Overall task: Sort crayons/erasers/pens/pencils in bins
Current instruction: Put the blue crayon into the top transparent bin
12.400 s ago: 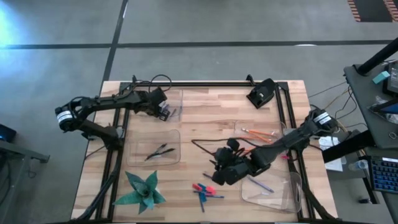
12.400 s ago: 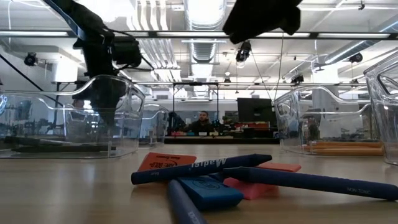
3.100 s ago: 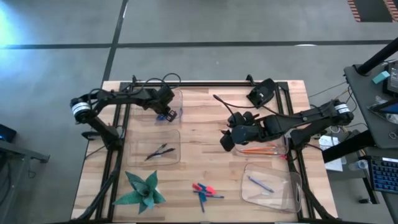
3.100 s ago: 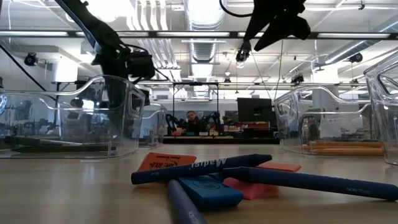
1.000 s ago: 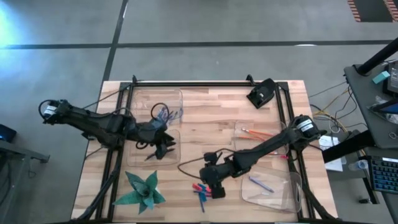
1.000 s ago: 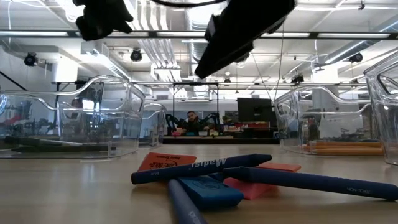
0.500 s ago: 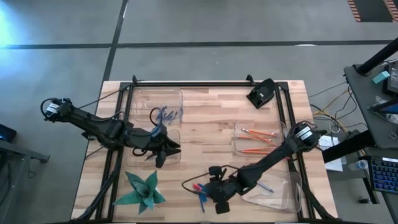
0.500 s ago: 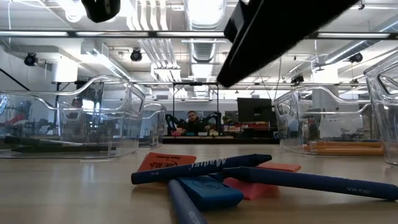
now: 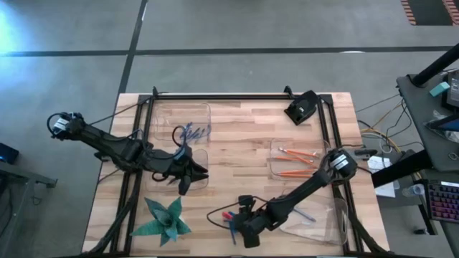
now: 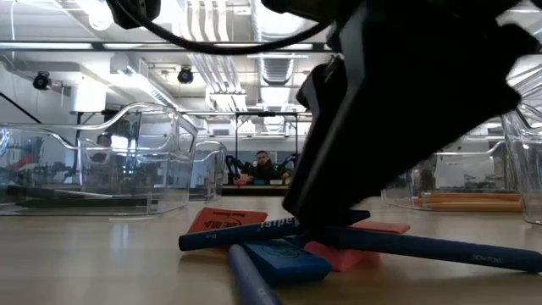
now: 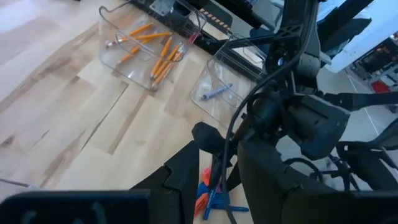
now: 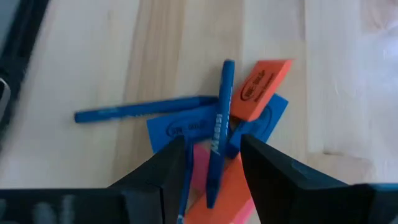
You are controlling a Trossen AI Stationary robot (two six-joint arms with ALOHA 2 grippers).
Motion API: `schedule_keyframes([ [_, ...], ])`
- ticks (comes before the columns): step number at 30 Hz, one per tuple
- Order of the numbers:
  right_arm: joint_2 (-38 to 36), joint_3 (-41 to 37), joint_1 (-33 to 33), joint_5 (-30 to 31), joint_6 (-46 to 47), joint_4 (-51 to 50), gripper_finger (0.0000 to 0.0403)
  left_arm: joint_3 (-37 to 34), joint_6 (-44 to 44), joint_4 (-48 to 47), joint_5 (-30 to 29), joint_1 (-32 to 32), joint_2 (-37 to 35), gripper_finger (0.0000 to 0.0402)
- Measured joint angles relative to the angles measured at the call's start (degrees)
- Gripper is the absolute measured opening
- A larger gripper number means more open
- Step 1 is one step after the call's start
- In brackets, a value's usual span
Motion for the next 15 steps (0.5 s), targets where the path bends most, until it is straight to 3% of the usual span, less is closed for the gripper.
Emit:
schedule_keyframes([
  [7, 0.6, 0.3, -0.1, 0.4, -1.3, -0.5, 0.0130, -0.1, 0.0, 0.0, 0.0, 0.0, 0.0, 0.0096],
  [15, 0.7, 0.2, -0.1, 0.4, -3.5, -0.5, 0.0081, -0.1, 0.5, 0.0, 0.0, 0.1, 0.0, 0.0096],
])
